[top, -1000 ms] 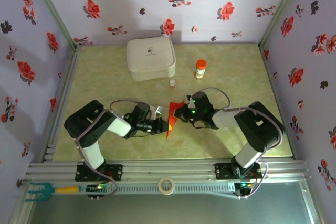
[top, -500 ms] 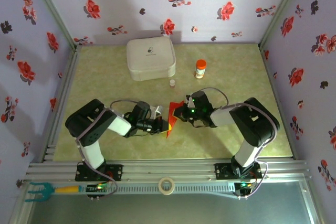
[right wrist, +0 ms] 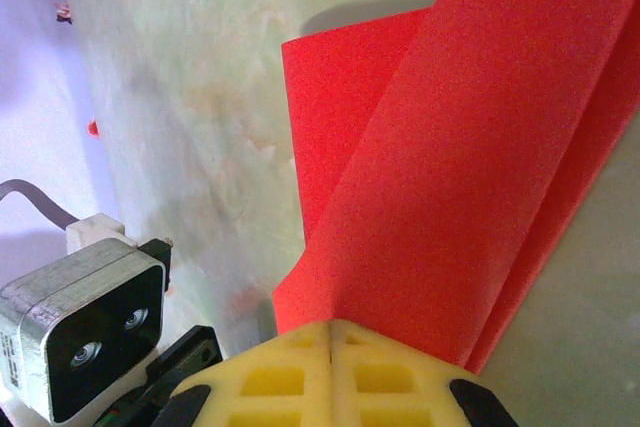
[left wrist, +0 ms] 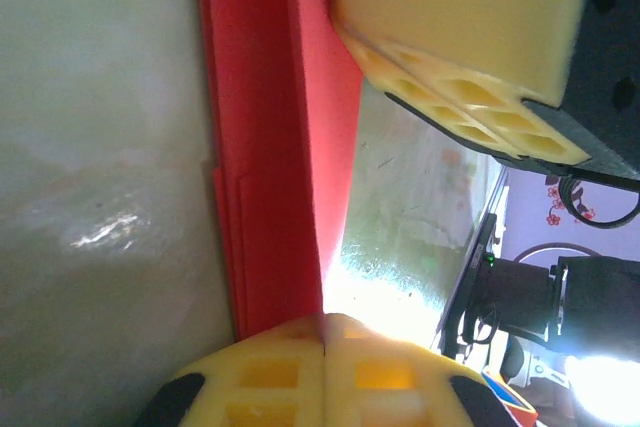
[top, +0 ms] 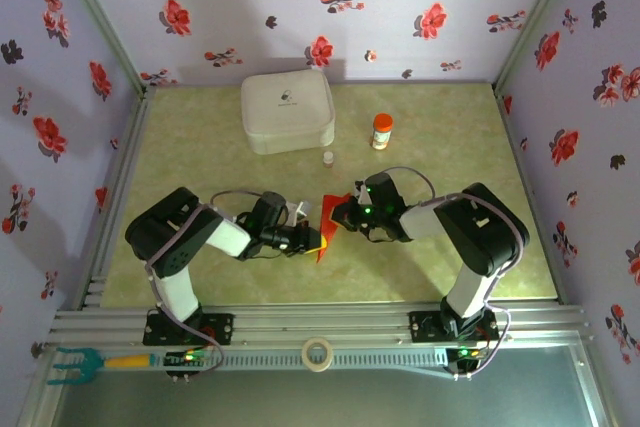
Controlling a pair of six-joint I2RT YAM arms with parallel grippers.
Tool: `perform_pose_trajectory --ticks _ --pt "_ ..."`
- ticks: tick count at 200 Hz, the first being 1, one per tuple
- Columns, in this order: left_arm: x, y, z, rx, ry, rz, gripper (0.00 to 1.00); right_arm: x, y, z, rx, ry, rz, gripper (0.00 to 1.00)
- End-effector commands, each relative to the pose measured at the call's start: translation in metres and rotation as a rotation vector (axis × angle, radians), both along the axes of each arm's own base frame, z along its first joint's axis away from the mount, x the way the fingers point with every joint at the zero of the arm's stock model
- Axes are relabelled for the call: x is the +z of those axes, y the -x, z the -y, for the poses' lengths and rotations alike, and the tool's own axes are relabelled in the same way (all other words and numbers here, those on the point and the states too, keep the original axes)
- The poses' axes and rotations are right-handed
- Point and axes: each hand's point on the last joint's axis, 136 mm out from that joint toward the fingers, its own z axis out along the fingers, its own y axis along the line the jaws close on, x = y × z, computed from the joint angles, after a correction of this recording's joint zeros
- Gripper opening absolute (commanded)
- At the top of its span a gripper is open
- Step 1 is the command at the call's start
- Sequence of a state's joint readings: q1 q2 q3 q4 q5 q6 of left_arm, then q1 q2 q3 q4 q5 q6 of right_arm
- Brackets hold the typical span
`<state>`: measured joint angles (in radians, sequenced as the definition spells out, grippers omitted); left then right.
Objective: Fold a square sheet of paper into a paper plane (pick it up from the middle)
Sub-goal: Fold the wing for the fifth time at the center of the table.
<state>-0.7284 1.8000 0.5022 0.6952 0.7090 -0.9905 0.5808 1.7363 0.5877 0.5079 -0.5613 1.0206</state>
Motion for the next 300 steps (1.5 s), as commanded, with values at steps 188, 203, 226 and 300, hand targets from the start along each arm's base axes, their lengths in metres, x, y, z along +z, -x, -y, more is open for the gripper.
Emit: perform_pose_trajectory --ticks 188,203,226,300 --pt "-0.029 0.008 -0.026 0.029 -0.182 -0.076 0.19 -0.054 0.007 0.031 -0.035 0.259 -0.142 0.02" --pt "-0.026 0.012 -0.027 0.013 -0.19 -0.071 0.19 -0.055 0.007 0.032 -0.037 0.265 -0.145 0.02" --pt "-0.024 0.017 -0.029 -0.015 -0.198 -0.068 0.16 -0.056 0.007 0.033 -0.04 0.27 -0.149 0.02" --pt "-0.022 0.031 -0.019 -0.098 -0.198 -0.086 0.0 -0.057 0.01 0.035 -0.044 0.279 -0.157 0.02"
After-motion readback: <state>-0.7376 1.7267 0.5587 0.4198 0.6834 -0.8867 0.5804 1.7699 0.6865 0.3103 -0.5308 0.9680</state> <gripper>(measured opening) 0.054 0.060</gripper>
